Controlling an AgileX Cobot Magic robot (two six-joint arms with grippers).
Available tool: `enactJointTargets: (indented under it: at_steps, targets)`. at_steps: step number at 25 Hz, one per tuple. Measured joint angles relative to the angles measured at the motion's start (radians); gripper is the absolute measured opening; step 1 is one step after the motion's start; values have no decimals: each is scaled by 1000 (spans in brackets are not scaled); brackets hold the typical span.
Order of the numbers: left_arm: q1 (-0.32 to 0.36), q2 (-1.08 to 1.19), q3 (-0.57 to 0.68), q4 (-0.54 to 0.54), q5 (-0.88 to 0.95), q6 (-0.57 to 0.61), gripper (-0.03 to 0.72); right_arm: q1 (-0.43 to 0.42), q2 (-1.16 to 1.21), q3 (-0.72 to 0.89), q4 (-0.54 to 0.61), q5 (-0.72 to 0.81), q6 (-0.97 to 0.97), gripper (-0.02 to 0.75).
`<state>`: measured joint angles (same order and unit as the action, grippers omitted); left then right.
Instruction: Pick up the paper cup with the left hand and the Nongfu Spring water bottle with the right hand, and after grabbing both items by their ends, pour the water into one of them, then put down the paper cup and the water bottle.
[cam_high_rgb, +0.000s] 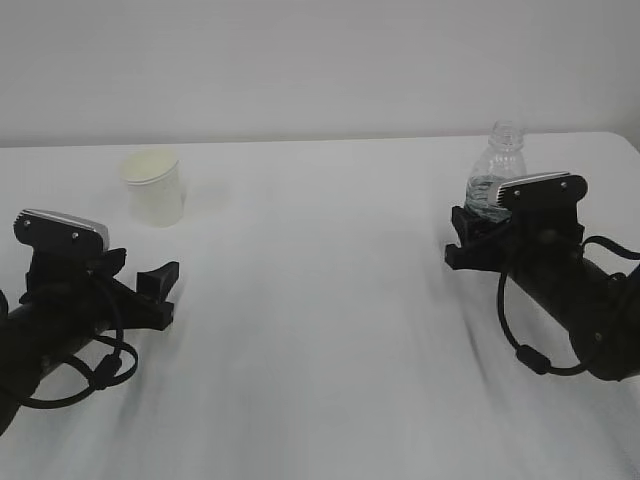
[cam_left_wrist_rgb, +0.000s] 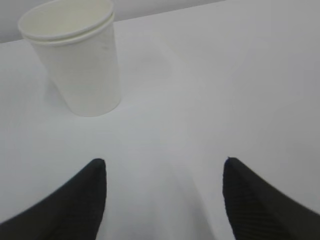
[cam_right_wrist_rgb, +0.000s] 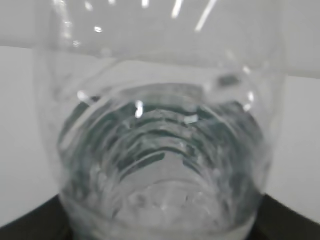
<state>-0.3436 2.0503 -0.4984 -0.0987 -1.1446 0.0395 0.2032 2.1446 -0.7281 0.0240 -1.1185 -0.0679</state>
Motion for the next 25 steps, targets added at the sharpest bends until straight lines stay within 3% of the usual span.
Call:
enactJointTargets:
  at_steps: [11, 15, 19, 25]
  targets:
    - [0, 0, 0, 32, 0, -13, 530, 0, -169, 134, -24, 0, 0, 427]
    - [0, 0, 0, 40, 0, -104, 602, 0, -197, 178, -50, 0, 6, 427]
    - [0, 0, 0, -68, 0, -189, 666, 0, -218, 202, -54, 0, 17, 427]
    - [0, 0, -7, -153, 0, -207, 678, 0, -242, 210, -57, 0, 19, 427]
